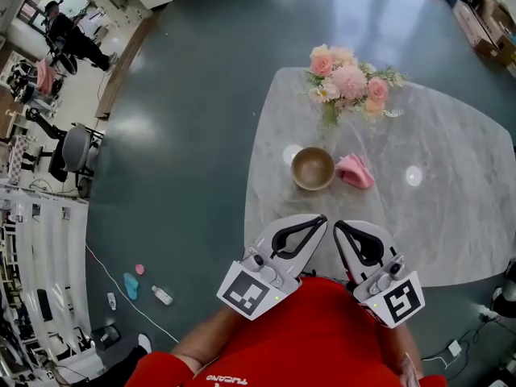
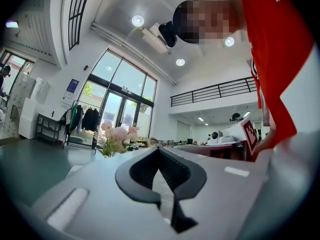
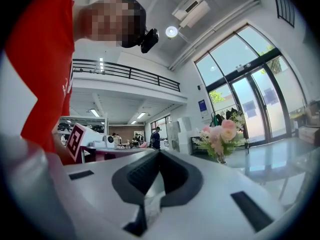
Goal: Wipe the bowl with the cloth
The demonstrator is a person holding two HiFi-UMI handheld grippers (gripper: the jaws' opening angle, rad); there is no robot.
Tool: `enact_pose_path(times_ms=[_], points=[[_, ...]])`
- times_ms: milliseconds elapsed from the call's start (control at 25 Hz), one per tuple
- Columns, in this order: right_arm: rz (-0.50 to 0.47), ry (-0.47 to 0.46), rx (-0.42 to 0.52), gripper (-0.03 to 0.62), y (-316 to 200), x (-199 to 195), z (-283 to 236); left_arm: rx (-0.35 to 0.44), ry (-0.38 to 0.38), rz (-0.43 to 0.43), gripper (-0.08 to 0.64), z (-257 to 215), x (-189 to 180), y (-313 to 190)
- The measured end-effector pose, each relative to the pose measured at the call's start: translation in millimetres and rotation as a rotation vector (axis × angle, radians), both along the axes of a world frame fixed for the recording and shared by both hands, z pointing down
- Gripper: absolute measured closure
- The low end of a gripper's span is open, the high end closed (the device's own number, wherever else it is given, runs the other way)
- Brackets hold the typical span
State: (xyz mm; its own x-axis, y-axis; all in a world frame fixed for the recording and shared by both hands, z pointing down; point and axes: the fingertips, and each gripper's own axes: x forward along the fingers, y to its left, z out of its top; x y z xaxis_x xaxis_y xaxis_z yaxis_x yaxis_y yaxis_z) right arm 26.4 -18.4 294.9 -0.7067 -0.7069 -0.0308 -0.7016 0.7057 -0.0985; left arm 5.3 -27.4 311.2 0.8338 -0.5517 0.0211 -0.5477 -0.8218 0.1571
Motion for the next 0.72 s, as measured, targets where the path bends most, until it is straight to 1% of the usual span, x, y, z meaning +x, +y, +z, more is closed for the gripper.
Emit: enact_pose_path(times_ms=[120,240,400,720], points=[[-0.009,0.0,0.021,0.591,-1.2,-2.2,-3.3,0.0,0.003,-0.009,0.555,-1.0,-2.4,-3.4],[-0.016,0.014,0.009,0.591,-1.0,-2.3,0.2,0.005,-0.004,-0.011,0.555,-0.2,-2.9,-3.7],[-0.031,0.013,0.031,0.591,-0.6,-4.8,-2.4,0.008,-0.01,-0.008,0.555,0.5,-1.3,-1.9],[-0.051,0.022,0.023,0.591,0.5,-8.2,-0.7,0.005,-0.019,-0.012,0.555,1.9,-3.5,-1.7]])
